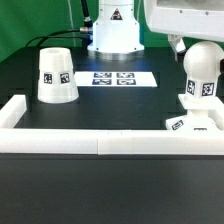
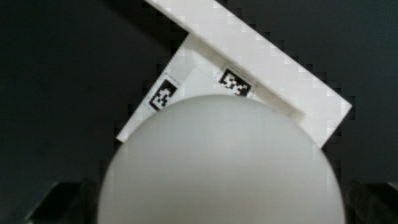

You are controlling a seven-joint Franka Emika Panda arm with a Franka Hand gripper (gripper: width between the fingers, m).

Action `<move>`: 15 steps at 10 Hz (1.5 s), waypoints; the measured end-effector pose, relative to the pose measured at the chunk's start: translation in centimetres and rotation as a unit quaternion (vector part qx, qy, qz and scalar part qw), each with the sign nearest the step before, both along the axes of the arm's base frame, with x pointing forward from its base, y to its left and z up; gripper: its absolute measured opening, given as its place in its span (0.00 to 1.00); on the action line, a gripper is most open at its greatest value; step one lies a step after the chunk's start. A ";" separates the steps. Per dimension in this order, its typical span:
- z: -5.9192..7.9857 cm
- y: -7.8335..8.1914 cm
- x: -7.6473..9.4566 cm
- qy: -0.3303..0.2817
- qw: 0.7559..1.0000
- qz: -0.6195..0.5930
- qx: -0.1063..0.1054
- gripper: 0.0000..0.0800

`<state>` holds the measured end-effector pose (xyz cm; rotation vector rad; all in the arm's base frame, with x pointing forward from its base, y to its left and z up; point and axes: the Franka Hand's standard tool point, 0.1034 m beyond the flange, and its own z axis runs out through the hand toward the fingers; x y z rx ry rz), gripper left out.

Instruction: Assemble lamp

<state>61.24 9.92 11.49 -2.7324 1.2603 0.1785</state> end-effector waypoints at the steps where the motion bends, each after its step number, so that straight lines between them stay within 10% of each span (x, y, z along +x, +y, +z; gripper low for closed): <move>1: 0.0 0.0 0.0 -0.005 0.999 0.036 -0.001 0.87; 10: 0.5 0.6 0.3 -0.059 0.896 0.440 -0.011 0.87; 15: 0.4 0.7 0.5 -0.081 0.777 0.624 -0.013 0.87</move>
Offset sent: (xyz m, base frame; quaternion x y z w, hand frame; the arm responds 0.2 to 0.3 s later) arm 0.0031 -0.0006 0.0075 -0.0515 0.0168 -0.2229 0.9733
